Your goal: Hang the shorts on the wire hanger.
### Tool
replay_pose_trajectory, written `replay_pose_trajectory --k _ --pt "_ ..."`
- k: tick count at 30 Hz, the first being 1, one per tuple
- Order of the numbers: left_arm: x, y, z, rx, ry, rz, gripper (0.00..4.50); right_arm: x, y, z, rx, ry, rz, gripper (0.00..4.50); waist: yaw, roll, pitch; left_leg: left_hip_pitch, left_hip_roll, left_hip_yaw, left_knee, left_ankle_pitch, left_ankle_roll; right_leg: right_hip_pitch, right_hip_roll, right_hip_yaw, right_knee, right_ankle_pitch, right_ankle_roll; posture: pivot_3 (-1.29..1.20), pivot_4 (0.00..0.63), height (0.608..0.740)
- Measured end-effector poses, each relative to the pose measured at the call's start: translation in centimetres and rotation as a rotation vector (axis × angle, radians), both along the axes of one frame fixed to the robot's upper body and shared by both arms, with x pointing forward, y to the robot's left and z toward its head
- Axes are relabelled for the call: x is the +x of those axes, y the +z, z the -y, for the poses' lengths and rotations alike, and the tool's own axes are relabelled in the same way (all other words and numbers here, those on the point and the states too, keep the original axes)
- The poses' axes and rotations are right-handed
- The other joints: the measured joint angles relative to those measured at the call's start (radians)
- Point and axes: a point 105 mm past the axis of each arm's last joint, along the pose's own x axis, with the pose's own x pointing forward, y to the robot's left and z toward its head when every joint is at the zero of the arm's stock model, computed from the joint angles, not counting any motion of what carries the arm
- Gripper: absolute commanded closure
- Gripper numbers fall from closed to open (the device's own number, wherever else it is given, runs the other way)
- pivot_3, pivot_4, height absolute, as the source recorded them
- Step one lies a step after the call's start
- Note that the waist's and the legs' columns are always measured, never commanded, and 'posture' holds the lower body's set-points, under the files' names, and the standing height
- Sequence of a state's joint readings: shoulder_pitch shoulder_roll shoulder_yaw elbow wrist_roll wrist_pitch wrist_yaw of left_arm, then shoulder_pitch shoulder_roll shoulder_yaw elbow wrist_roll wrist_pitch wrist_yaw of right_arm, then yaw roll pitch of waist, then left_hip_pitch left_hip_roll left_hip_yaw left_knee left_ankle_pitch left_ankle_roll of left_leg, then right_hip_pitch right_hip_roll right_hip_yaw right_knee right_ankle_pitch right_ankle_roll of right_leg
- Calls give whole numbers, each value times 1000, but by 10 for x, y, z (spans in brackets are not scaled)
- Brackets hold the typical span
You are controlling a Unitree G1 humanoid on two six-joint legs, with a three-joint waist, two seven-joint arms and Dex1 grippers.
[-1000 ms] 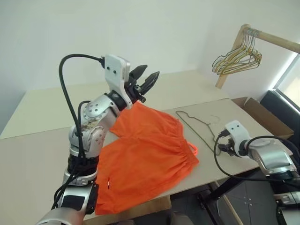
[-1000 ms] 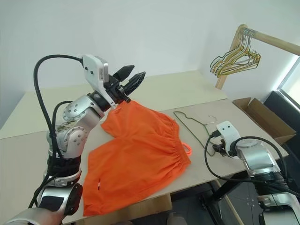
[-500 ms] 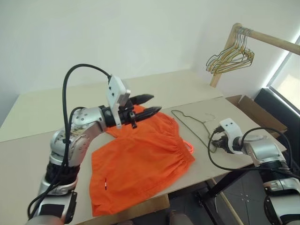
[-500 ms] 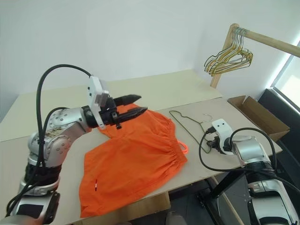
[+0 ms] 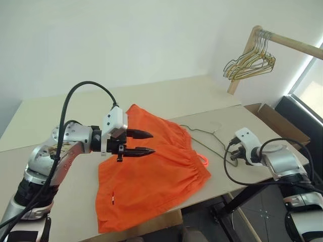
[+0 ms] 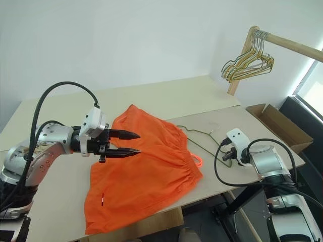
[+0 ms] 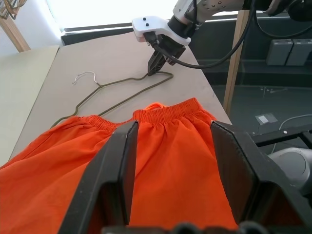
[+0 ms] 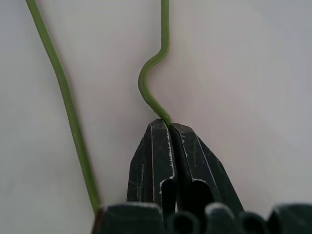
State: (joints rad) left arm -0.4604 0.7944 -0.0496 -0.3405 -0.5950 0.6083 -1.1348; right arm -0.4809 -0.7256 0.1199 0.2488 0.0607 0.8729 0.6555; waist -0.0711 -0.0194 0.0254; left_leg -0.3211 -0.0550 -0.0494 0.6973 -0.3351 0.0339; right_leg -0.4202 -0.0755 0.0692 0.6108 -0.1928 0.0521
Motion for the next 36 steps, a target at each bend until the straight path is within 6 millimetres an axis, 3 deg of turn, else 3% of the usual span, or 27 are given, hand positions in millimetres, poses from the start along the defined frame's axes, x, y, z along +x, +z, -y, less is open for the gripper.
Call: replay_pose_trajectory --k 6,10,15,20,27,31,36 --pt "1 -1 -1 1 3 -4 1979 -5 11 8 -26 -165 45 4492 2 2 1 -1 -1 0 0 0 0 -1 -1 0 0 0 0 -84 0 740" --pt "6 -2 -5 1 18 -6 1979 -2 50 22 -100 -285 225 4492 2 4 1 -2 0 0 0 0 0 -3 -1 0 0 0 0 -102 0 740" --pt "14 5 -8 3 27 20 1979 -7 79 23 -246 -261 445 4492 1 4 2 -2 -1 1 0 0 0 -2 -1 0 0 0 0 -121 0 740" --pt "25 14 -11 -10 57 35 1979 -16 124 11 -504 17 781 4492 -1 6 2 -2 -1 2 0 0 1 -2 -1 0 0 -1 2 -121 0 740" --pt "41 35 -15 -21 69 65 1979 -40 143 -54 -634 632 1021 4492 -26 5 3 1 0 3 0 0 1 2 1 1 -1 -1 2 -123 0 740" --pt "48 36 -16 -1 75 59 1979 -45 148 -77 -651 796 1128 4492 -33 4 3 1 0 4 0 0 1 1 1 2 0 -1 2 -130 0 740" --pt "50 29 -16 30 46 14 1979 -44 152 -90 -641 847 1199 4492 -31 4 3 0 -1 3 1 -1 1 0 0 2 0 -1 2 -137 0 740"
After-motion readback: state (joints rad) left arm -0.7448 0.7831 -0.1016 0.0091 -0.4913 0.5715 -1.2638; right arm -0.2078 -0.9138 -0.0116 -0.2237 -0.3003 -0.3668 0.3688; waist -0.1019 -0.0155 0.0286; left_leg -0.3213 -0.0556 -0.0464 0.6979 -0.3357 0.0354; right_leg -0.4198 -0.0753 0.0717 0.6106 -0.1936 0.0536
